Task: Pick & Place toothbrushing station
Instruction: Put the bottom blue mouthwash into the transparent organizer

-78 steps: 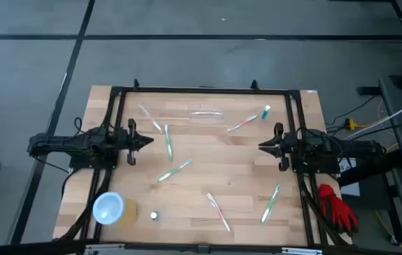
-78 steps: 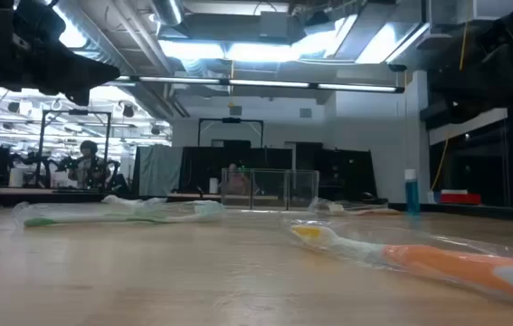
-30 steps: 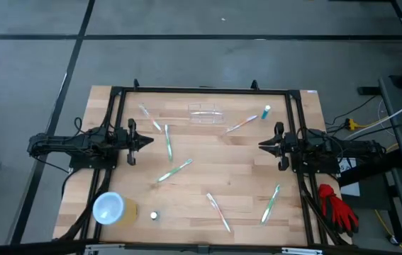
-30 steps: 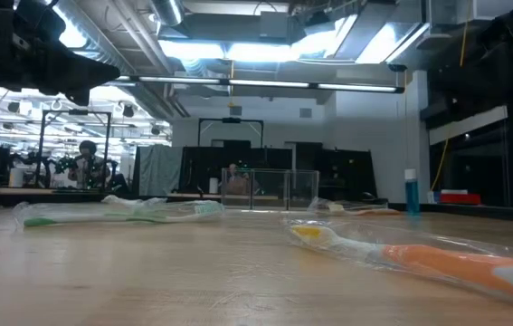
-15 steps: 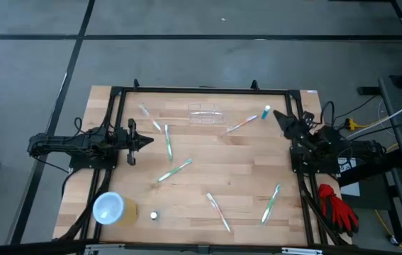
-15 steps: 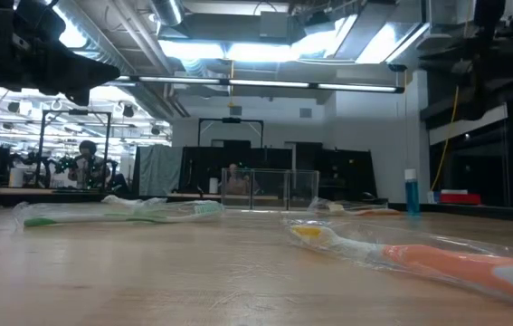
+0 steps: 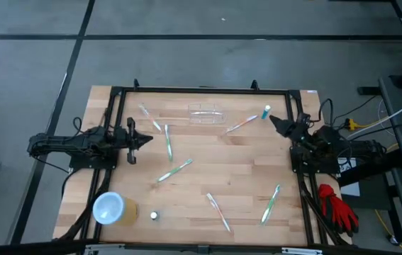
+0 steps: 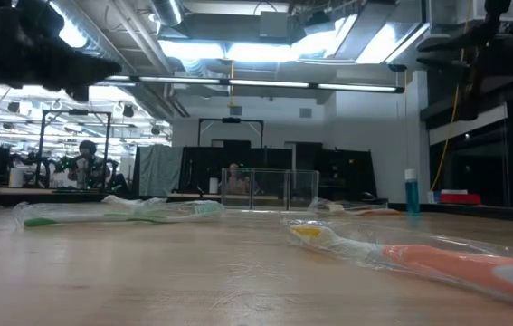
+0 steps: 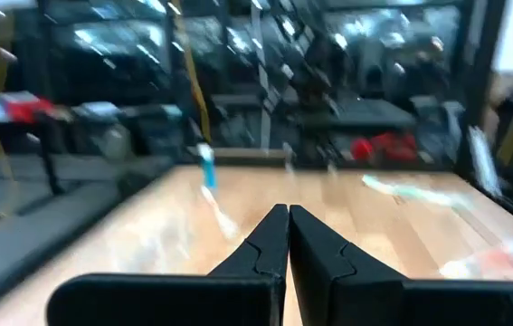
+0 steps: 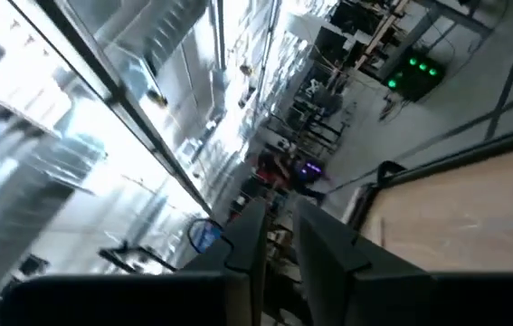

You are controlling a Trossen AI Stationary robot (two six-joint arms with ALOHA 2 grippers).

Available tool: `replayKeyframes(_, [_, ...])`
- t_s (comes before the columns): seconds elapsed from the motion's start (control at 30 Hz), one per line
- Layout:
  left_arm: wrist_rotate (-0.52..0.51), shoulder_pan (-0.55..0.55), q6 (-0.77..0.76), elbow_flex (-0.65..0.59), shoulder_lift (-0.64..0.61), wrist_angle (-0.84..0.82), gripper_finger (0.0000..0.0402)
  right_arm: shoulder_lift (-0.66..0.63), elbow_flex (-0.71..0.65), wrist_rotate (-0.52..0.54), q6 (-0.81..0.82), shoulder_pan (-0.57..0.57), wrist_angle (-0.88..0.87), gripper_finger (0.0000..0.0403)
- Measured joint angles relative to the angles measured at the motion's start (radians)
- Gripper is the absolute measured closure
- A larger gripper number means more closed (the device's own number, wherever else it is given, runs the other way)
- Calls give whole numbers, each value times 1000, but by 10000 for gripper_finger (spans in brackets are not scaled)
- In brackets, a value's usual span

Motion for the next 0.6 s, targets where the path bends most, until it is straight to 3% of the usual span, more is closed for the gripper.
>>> replayKeyframes(0.13, [-68,0,-93,0,0,209,395,34,0,-41,-14,0,233,341])
replayKeyframes(0.27, [-193,0,-221,0,0,481,395,123,1,-230,-178,1,606,341])
replayKeyframes(0.37, [-289,0,-257,0,0,634,395,216,28,-305,-343,1,797,341])
replayKeyframes(0.47, [-360,0,-287,0,0,766,395,300,89,-292,-464,1,824,341])
replayKeyframes(0.6, [-344,1,-280,3,1,990,395,415,198,-203,-434,0,826,341])
